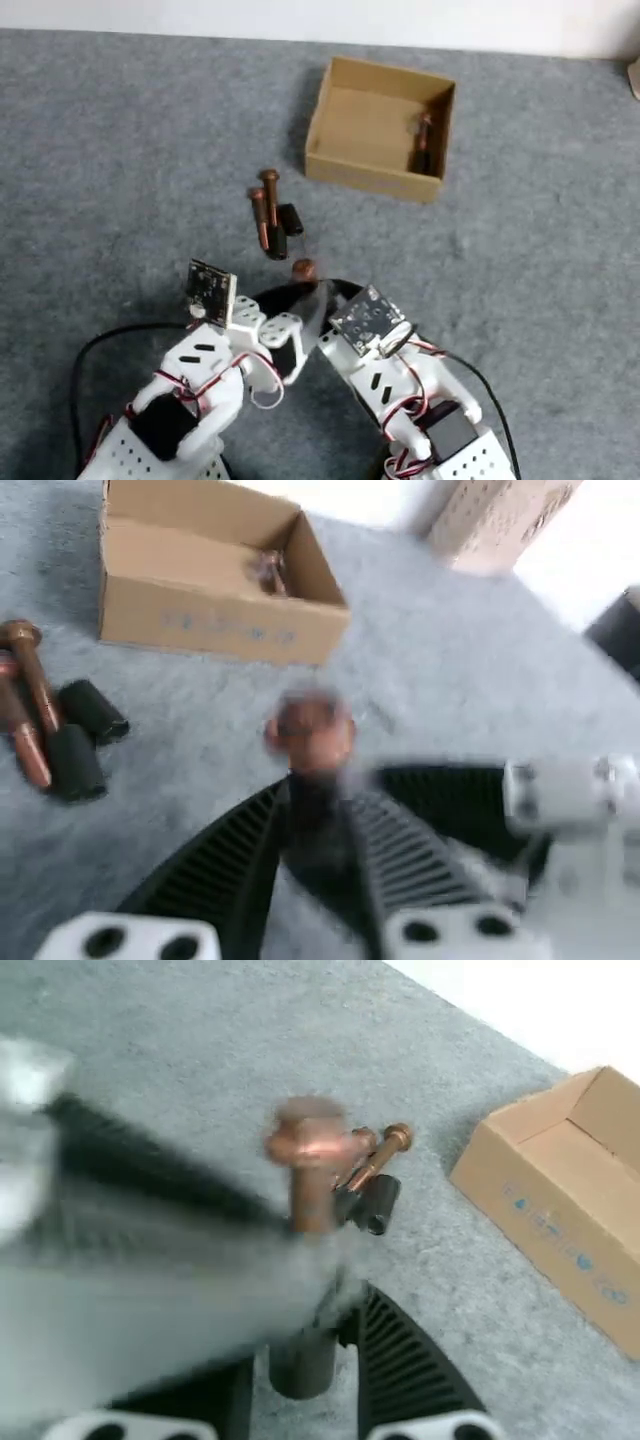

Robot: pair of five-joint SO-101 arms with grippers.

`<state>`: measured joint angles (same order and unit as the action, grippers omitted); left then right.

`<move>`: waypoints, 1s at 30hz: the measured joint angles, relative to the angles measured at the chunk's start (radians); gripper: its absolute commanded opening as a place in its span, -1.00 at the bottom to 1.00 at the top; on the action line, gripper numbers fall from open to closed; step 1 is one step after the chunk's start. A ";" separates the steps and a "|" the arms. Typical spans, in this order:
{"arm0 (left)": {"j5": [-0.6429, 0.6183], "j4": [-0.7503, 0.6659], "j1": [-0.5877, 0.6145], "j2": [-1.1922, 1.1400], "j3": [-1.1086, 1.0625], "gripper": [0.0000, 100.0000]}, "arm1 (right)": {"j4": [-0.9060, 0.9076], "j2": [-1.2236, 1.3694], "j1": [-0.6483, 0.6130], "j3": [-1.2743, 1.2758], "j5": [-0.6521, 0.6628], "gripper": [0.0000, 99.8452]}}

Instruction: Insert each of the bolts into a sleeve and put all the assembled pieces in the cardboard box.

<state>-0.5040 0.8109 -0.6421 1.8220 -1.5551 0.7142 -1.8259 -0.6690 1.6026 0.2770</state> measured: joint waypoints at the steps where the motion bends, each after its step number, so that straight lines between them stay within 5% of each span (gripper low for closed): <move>1: -0.005 0.046 0.002 0.000 0.018 -0.21 | 0.000 0.000 0.000 0.000 0.000 -0.99; 13: -0.052 0.172 0.000 0.000 0.249 -0.49 | 0.000 0.000 -0.005 0.009 0.003 -0.99; 16: -0.040 0.195 0.078 0.005 0.307 -0.59 | 0.000 0.000 0.002 0.009 0.003 -0.99; 22: 0.212 0.221 0.315 0.003 0.252 -0.85 | 0.000 0.000 0.002 0.009 0.003 -0.99; 24: 0.307 0.161 0.384 0.000 0.183 -0.99 | 0.000 0.000 0.002 0.009 0.003 -0.99; 30: 0.470 -0.069 0.459 -0.002 -0.005 -0.99 | 0.000 0.000 0.002 0.009 0.003 -0.99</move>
<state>-0.0345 0.7419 -0.1834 1.8205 -1.5597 0.7142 -1.8259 -0.6674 1.6118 0.2800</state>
